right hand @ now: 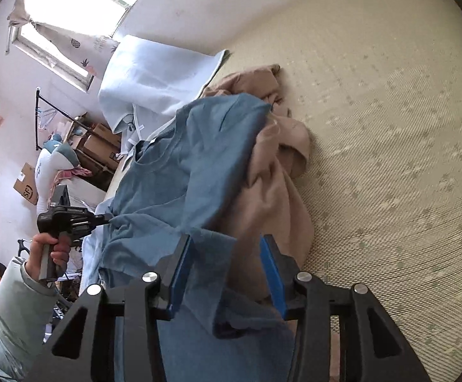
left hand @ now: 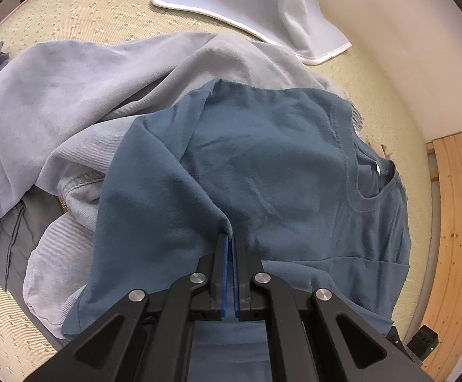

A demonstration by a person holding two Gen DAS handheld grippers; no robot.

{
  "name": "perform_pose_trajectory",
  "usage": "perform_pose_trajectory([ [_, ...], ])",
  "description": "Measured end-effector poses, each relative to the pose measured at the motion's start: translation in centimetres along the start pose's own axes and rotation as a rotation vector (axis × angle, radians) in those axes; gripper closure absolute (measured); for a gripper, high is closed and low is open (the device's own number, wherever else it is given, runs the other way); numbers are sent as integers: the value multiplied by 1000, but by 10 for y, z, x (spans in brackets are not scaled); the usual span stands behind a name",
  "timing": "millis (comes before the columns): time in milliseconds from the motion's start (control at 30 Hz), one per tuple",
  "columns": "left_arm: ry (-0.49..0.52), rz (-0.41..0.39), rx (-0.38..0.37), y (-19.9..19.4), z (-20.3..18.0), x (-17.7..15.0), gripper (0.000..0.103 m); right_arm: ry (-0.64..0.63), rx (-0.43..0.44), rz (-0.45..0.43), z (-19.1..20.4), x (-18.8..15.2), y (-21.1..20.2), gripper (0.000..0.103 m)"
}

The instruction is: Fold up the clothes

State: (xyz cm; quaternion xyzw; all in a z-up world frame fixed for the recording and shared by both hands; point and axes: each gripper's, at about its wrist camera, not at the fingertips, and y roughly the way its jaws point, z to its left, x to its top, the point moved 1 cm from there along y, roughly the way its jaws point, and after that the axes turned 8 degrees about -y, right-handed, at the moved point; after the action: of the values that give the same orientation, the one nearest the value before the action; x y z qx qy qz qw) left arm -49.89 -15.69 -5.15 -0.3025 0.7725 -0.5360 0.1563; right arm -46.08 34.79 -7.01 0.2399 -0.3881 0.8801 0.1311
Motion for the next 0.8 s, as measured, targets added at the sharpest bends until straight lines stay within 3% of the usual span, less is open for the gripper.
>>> perform_pose_trajectory([
  [33,-2,0,-1,0,1,0,102,-1,5,3,0,0,2,89],
  [67,-3,0,-2,0,1,0,102,-13,-7,2,3,-1,3,100],
  [300,-8,1,-9,1,5,0,102,-145,-18,-57,32,-2,-13,103],
  [367,-8,2,-8,1,5,-1,102,-96,5,-67,22,0,-17,102],
  [467,-9,2,-8,0,5,-1,102,-2,47,-78,2,3,-22,89],
  [500,-8,1,-8,0,5,-1,102,39,72,-71,-8,3,-20,66],
  [533,-8,1,-8,0,5,-1,102,74,96,-67,-16,1,-17,52],
  [800,-3,-2,-1,1,4,0,102,248,256,-56,-52,-14,14,51],
])
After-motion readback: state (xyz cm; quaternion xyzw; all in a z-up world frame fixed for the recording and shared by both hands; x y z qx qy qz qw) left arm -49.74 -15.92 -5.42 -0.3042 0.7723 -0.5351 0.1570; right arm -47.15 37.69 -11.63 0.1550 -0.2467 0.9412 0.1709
